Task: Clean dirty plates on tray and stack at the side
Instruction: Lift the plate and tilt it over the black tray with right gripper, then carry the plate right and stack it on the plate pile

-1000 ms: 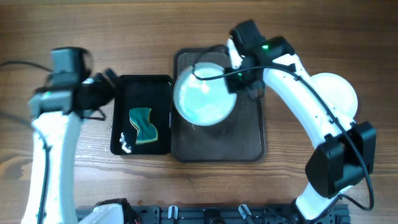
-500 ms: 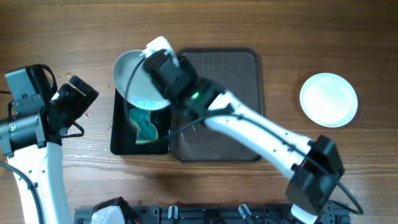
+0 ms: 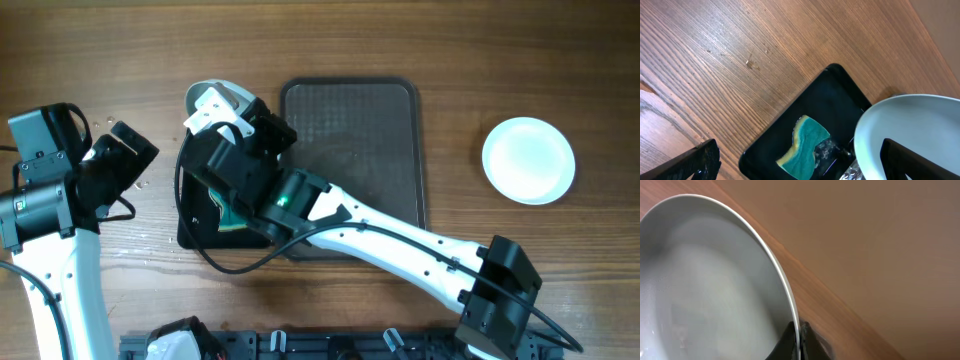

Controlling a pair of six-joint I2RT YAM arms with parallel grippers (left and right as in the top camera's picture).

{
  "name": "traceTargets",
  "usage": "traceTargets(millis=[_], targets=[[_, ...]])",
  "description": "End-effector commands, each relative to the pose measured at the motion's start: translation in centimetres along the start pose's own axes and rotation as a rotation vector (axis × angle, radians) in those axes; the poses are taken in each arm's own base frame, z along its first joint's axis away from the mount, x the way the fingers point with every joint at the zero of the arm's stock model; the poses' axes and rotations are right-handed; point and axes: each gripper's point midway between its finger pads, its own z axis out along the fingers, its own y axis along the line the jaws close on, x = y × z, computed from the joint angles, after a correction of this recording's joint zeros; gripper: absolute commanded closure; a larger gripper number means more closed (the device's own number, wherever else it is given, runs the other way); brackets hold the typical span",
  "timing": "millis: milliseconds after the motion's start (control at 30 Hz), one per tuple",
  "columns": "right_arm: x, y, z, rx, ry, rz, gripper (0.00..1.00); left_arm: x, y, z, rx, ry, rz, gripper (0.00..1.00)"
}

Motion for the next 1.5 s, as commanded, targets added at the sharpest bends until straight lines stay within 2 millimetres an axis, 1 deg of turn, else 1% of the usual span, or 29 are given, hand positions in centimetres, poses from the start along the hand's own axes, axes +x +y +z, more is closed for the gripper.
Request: traceTargets(millis=[0,1467], targets=[[-0.68,-0.60,-0.43,0.046,-0.011,0.001,0.96,-0.20,-0.29,-0.47,0.020,-0.008,-0.002,0.00],[-0.36,-0.55,-0.41,0.045,0.000,-0.003,0.96,-0.20,-0.29,-0.47,0.021,-0.008,-0.002,0.00]])
